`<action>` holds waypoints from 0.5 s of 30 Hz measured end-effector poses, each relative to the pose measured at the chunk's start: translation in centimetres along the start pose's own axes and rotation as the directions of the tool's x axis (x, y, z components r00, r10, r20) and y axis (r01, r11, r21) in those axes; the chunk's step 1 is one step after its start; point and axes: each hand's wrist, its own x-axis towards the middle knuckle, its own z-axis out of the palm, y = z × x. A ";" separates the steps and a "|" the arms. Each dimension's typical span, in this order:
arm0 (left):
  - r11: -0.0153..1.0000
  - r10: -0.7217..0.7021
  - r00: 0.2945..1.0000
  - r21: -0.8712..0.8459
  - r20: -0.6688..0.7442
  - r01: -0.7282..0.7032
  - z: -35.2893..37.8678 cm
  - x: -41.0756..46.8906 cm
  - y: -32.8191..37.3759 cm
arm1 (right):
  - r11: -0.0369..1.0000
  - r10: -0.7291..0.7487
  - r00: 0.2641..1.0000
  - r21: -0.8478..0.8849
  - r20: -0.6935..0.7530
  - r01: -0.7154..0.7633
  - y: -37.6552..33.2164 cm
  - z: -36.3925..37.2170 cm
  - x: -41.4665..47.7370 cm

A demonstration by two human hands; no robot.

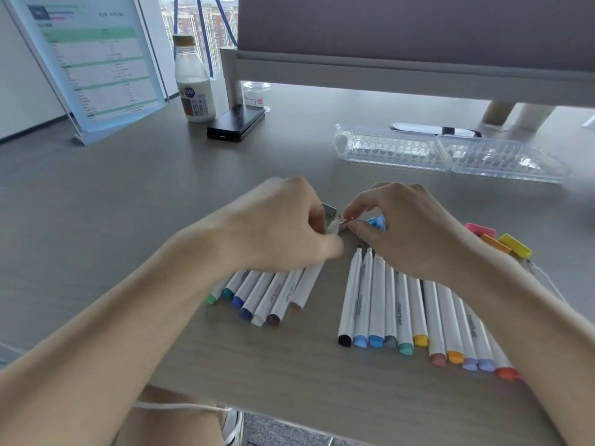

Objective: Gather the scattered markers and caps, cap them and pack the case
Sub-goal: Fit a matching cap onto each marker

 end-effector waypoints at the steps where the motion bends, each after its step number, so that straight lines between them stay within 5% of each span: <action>1: 0.997 0.031 0.999 -0.072 -0.032 -0.033 -0.4 0.2 -0.3 | 1.000 -0.002 1.000 -0.010 -0.002 0.002 0.0 0.0 0.0; 7: 0.815 0.090 0.989 -0.562 -0.114 -0.139 -0.7 1.4 -2.8 | 1.000 0.008 0.999 0.003 0.036 -0.008 -0.5 0.0 0.1; 15: 0.664 0.055 0.968 -0.715 -0.247 -0.220 0.2 1.4 -4.1 | 0.999 0.000 0.995 -0.049 0.104 0.006 -1.1 -0.1 1.2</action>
